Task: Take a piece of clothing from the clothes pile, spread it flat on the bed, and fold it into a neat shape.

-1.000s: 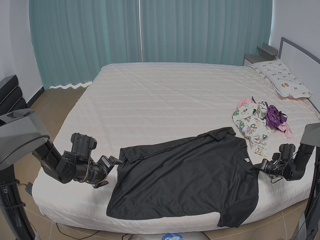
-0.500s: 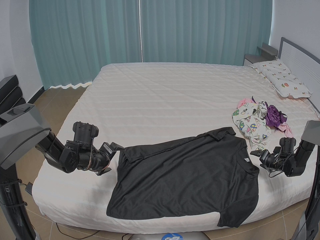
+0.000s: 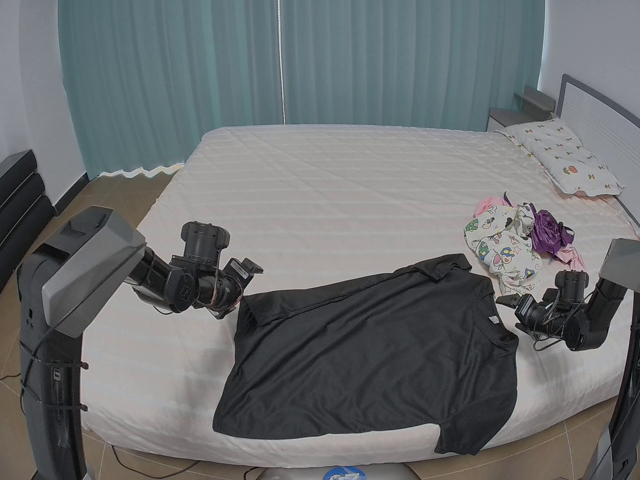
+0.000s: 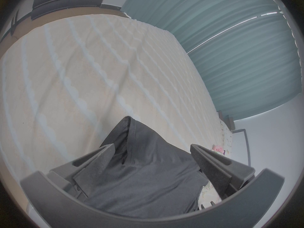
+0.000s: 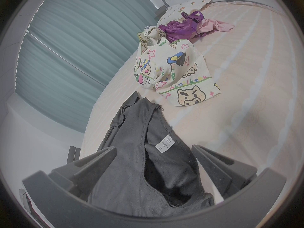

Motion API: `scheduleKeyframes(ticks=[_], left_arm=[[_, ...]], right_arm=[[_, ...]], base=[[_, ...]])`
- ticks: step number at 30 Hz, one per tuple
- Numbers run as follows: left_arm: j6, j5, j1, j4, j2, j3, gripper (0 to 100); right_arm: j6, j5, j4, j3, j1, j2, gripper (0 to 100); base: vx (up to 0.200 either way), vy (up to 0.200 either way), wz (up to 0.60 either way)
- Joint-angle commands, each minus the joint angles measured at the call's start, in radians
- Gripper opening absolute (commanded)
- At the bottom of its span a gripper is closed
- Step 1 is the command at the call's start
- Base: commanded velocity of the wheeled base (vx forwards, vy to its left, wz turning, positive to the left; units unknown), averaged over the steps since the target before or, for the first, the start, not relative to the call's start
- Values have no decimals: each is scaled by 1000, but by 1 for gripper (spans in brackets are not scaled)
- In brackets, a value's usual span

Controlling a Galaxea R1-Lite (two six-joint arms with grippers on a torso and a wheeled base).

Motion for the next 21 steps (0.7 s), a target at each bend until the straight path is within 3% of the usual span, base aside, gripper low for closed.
scheduleKeyframes(ticks=[1, 6, 21], left_arm=[[51, 35, -33, 17, 113, -70, 100], [68, 95, -46, 24, 157, -122, 100], [76, 84, -55, 45, 174, -166, 100]], right_arm=[[1, 0, -1, -9, 5, 12, 100], [1, 0, -1, -9, 7, 13, 100], [1, -5, 1, -20, 9, 27, 100]], base=[[0, 0, 0], [0, 0, 0], [0, 0, 0]])
